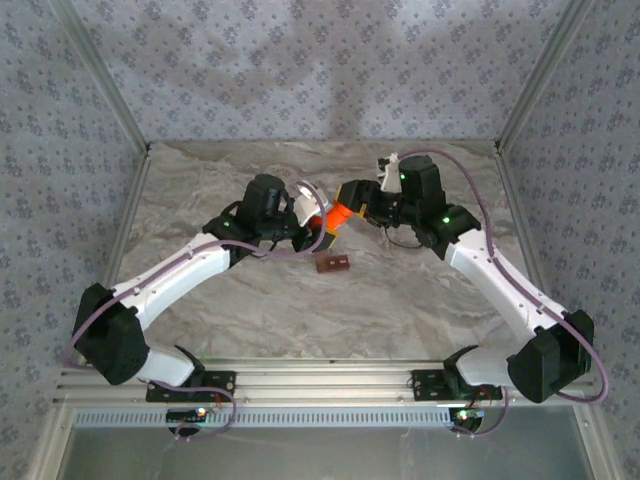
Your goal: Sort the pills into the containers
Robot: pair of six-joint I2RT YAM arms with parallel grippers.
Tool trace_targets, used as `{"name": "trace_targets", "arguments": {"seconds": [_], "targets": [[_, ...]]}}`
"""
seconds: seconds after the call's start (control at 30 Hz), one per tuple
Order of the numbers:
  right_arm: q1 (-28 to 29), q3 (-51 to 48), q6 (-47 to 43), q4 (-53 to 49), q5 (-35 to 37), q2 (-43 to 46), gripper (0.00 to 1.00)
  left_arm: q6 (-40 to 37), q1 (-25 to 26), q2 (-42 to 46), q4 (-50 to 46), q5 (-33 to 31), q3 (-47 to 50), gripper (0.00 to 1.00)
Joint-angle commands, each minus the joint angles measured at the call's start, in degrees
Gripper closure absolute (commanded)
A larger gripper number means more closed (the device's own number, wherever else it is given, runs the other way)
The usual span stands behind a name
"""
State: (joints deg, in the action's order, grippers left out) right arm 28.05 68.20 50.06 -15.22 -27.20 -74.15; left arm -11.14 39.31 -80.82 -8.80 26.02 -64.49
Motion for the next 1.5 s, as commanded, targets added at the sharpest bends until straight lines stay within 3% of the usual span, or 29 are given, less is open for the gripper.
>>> {"name": "trace_targets", "arguments": {"seconds": [0.0, 0.2, 0.47, 0.6, 0.77, 0.8, 0.9, 0.93, 1.07, 1.23, 1.47], "targets": [[0.5, 2.4, -1.2, -0.3, -1.9, -0.6, 0.46, -0.3, -0.2, 0.0, 2.2, 1.5, -2.9, 1.00], [0.6, 3.7, -5.9, -1.1, -4.1, -1.8, 0.55, -0.4, -0.2, 0.2, 1.6, 1.3, -3.2, 1.00], [-2.3, 1.0, -32.3, 4.6, -16.7, -2.0, 0.54, -0.6, -0.3, 1.0, 1.2, 1.0, -2.6, 1.00], [-5.5, -3.2, -28.6, 13.4, -24.0, -2.6, 0.55, -0.3, -0.3, 1.4, 1.3, 1.0, -2.5, 1.00], [-5.8, -5.0, -25.9, 16.4, -24.2, -1.9, 0.53, -0.1, -0.3, 1.2, 1.5, 1.1, -2.6, 1.00], [-5.8, -4.8, -25.3, 15.5, -23.7, -1.9, 0.49, -0.1, -0.2, 1.2, 1.5, 1.1, -2.6, 1.00], [-6.5, -4.6, -20.9, 13.0, -18.9, -0.6, 0.23, -0.3, -0.2, 1.1, 1.5, 1.1, -2.5, 1.00], [-7.0, -4.3, -18.2, 12.4, -17.5, 0.0, 0.20, -0.4, -0.3, 1.1, 1.4, 1.1, -2.5, 1.00], [-9.4, -5.2, -3.0, 12.3, -10.0, 4.1, 0.19, -0.7, -0.3, 1.0, 1.3, 1.0, -2.5, 1.00], [-6.8, -3.0, 3.8, -0.3, 7.2, 10.7, 0.19, -1.1, -0.2, 0.6, 0.6, 1.1, -2.9, 1.00], [-2.7, 4.2, 3.0, -7.5, 10.1, 7.2, 0.17, -1.1, -0.3, 0.0, -0.3, 1.5, -3.6, 1.00]]}}
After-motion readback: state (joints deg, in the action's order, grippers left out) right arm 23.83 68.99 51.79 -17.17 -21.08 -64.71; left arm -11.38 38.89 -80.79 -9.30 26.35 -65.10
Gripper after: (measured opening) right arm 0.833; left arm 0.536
